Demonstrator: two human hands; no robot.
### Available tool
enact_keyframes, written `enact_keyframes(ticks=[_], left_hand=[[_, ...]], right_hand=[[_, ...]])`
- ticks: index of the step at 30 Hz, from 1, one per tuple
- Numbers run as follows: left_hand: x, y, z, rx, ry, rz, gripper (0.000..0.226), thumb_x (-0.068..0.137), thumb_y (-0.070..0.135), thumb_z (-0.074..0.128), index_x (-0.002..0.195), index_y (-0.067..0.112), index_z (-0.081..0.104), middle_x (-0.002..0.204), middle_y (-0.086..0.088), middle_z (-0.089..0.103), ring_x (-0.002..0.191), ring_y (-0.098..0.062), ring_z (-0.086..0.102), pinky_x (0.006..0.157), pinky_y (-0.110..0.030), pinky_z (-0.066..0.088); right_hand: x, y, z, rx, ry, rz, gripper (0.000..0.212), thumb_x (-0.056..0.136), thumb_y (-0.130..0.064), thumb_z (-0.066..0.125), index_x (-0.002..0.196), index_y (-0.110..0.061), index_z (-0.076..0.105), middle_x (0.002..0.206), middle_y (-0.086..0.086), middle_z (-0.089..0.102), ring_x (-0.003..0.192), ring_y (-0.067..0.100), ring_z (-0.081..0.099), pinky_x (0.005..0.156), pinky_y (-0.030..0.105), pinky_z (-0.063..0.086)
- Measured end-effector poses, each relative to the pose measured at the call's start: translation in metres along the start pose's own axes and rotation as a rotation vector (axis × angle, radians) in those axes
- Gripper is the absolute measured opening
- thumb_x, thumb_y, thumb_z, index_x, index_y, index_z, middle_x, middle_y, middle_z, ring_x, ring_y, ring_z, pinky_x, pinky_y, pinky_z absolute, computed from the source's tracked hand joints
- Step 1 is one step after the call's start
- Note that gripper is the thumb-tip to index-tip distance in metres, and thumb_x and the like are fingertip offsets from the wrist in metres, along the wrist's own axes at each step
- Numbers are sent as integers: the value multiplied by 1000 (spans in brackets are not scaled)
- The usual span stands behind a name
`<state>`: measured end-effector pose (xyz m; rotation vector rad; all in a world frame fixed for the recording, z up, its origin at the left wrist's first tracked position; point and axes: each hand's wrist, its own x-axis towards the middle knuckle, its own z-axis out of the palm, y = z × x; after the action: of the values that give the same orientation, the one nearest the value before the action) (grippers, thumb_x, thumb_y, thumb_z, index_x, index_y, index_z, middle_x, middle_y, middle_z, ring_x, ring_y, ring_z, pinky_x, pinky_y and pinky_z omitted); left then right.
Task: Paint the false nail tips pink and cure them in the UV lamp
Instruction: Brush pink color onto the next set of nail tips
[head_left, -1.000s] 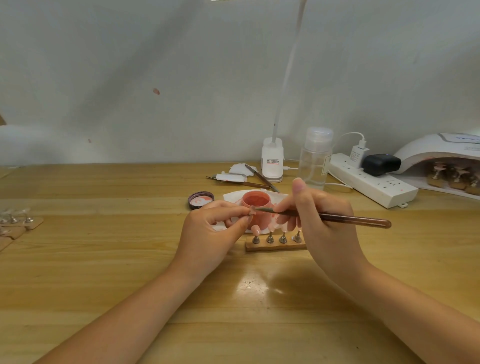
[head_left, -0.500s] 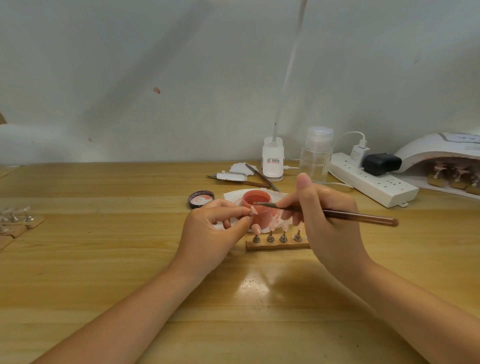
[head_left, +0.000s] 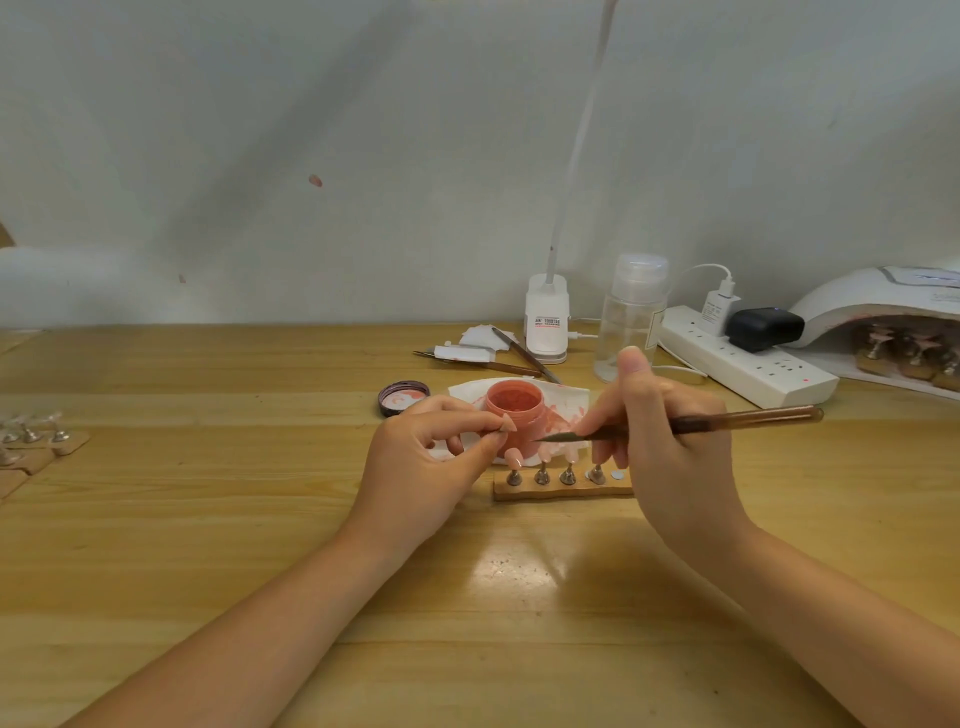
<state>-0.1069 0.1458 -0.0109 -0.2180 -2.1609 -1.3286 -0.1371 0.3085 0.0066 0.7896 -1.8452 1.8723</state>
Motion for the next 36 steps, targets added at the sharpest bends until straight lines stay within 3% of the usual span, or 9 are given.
enact_keyframes(ticks=[5, 9, 13, 17, 25, 28, 32, 36], left_hand=[[0, 1, -1, -1, 10, 1, 22, 71, 10, 75, 73, 32, 69, 80, 8, 63, 67, -2, 49, 61, -9, 37], [0, 2, -1, -8, 4, 16, 21, 71, 11, 75, 69, 31, 68, 72, 9, 66, 65, -5, 53, 59, -9, 38], [1, 1, -1, -7, 6, 0, 24, 71, 9, 76, 68, 32, 68, 68, 13, 65, 64, -2, 52, 58, -9, 37], [1, -1, -1, 7, 15, -1, 24, 70, 10, 76, 69, 33, 68, 69, 13, 65, 63, -2, 50, 57, -9, 36], [1, -2, -1, 4, 27, -9, 27, 70, 11, 76, 67, 35, 66, 70, 13, 64, 62, -4, 49, 55, -11, 35], [1, -1, -1, 7, 17, -7, 24, 70, 11, 76, 68, 33, 68, 71, 11, 65, 61, -4, 48, 55, -12, 35], [1, 0, -1, 4, 22, -20, 22, 71, 10, 75, 68, 31, 68, 71, 9, 65, 62, -4, 48, 56, -12, 35], [1, 0, -2, 15, 22, -31, 21, 72, 11, 74, 69, 30, 68, 71, 10, 65, 62, -3, 48, 56, -11, 36]], right_hand=[[-1, -3, 1, 52, 51, 26, 44, 88, -35, 42, 60, -11, 65, 52, 8, 61, 43, 6, 52, 46, 13, 41], [-4, -4, 4, 37, 31, 11, 38, 88, -35, 44, 63, -17, 66, 56, 10, 62, 45, 13, 54, 45, 17, 42], [-5, -5, 7, -30, -11, -44, 37, 91, -37, 47, 66, -17, 67, 54, 6, 62, 46, 8, 55, 46, 18, 42], [-9, -6, 7, -24, -54, -48, 43, 87, -38, 40, 62, -15, 66, 50, -2, 60, 45, 3, 55, 49, 12, 40], [-7, -6, 8, -16, -40, 3, 39, 89, -27, 42, 60, -14, 66, 50, 1, 60, 45, 3, 54, 47, 13, 40], [-8, -7, 7, 18, -23, 20, 44, 89, -29, 41, 56, -14, 65, 48, 9, 58, 43, 5, 53, 47, 11, 39], [-6, -6, 7, -4, -13, 8, 40, 92, -30, 44, 62, -16, 66, 52, 4, 61, 48, 6, 54, 49, 15, 41], [-9, -6, 7, -5, -74, 37, 46, 91, -33, 46, 58, -9, 67, 49, 9, 59, 45, 5, 54, 55, 8, 40]])
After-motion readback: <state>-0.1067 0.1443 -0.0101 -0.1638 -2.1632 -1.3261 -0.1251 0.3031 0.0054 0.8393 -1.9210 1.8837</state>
